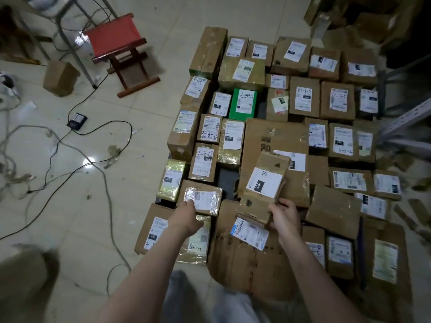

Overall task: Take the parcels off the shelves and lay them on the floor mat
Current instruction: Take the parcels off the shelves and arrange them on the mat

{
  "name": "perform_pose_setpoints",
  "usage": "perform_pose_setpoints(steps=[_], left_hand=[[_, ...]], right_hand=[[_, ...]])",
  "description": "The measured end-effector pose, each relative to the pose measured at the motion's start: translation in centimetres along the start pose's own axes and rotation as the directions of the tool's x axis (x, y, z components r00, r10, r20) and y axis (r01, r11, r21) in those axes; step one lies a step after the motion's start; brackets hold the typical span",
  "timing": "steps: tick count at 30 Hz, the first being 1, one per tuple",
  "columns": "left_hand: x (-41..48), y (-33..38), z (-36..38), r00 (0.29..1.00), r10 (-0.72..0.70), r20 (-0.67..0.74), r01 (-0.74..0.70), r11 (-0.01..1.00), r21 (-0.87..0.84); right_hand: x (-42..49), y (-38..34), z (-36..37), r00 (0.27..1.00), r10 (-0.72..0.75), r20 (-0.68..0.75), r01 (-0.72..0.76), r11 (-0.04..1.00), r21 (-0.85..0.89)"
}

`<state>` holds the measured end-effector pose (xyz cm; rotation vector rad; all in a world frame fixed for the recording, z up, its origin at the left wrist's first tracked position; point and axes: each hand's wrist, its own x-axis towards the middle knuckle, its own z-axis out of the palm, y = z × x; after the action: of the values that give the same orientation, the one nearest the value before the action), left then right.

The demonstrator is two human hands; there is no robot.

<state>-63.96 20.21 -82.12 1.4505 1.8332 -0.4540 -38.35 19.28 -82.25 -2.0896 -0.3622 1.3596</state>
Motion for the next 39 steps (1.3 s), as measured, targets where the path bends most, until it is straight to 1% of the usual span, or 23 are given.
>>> perform_pose_setpoints(steps=[2,4,7,10,12,14,16,18,20,22,24,26,29,31,34,37,39], left_hand=[[2.4,-0.9,0.7,1.0,0.009,-0.026,-0.009,1.0,0.022],[5.2,-1.6,1.0,0.995,0.049,-0.081,-0.045,0.998,0.051],[9.7,-2.0,1.2,0.973,0.155,-0.172,-0.135,0.983,0.124],[15.0,-2.1,1.3,0.93,0.27,-0.248,-0.216,0.95,0.225],[18.6,-1.8,1.2,0.889,0.341,-0.305,-0.248,0.919,0.307],[21.9,-1.2,1.1,0.841,0.391,-0.374,-0.263,0.9,0.347],[24.6,-0.4,1.2,0.794,0.421,-0.439,-0.289,0.896,0.336],[26.7,0.7,1.7,0.741,0.455,-0.494,-0.348,0.889,0.297],[28.3,2.0,2.7,0.676,0.508,-0.535,-0.448,0.859,0.249],[29.4,3.5,3.9,0.639,0.564,-0.523,-0.527,0.816,0.236],[30.4,4.9,4.5,0.624,0.611,-0.488,-0.523,0.79,0.32],[31.2,5.9,4.0,0.612,0.632,-0.476,-0.476,0.775,0.417],[31.7,6.4,2.6,0.606,0.65,-0.459,-0.436,0.754,0.492],[31.7,6.1,2.3,0.596,0.663,-0.453,-0.44,0.742,0.507],[31.9,5.7,2.6,0.558,0.66,-0.503,-0.449,0.75,0.486],[32.3,5.6,3.0,0.521,0.651,-0.552,-0.437,0.759,0.482],[32.6,5.6,3.3,0.492,0.656,-0.572,-0.438,0.755,0.488]], right_hand=[[1.7,1.2,2.2,0.999,-0.029,0.026,0.029,1.0,0.004],[3.8,2.0,4.5,0.997,-0.07,0.044,0.07,0.997,0.017],[7.0,1.9,8.1,0.99,-0.133,0.048,0.128,0.987,0.098],[10.2,0.5,11.6,0.972,-0.234,0.008,0.231,0.963,0.137],[12.0,-0.4,13.6,0.949,-0.316,-0.008,0.313,0.935,0.166],[13.3,-1.3,15.1,0.92,-0.39,-0.037,0.391,0.905,0.167],[14.6,-2.1,16.4,0.899,-0.437,-0.032,0.436,0.882,0.179],[16.2,-3.0,17.3,0.884,-0.467,0.007,0.448,0.853,0.268],[17.4,-3.9,17.8,0.857,-0.515,-0.029,0.492,0.799,0.346],[18.2,-4.6,18.0,0.834,-0.544,-0.088,0.536,0.763,0.362],[19.0,-4.9,17.9,0.836,-0.538,-0.106,0.534,0.756,0.379],[19.7,-5.0,17.2,0.86,-0.504,-0.082,0.49,0.769,0.411],[20.5,-5.3,15.4,0.893,-0.447,-0.052,0.411,0.762,0.501],[20.7,-5.3,14.1,0.905,-0.421,-0.068,0.39,0.753,0.529],[21.2,-4.4,13.1,0.921,-0.375,-0.108,0.373,0.765,0.526],[22.2,-3.1,13.3,0.939,-0.325,-0.115,0.336,0.788,0.516],[22.4,-2.9,13.5,0.939,-0.324,-0.114,0.336,0.797,0.502]])
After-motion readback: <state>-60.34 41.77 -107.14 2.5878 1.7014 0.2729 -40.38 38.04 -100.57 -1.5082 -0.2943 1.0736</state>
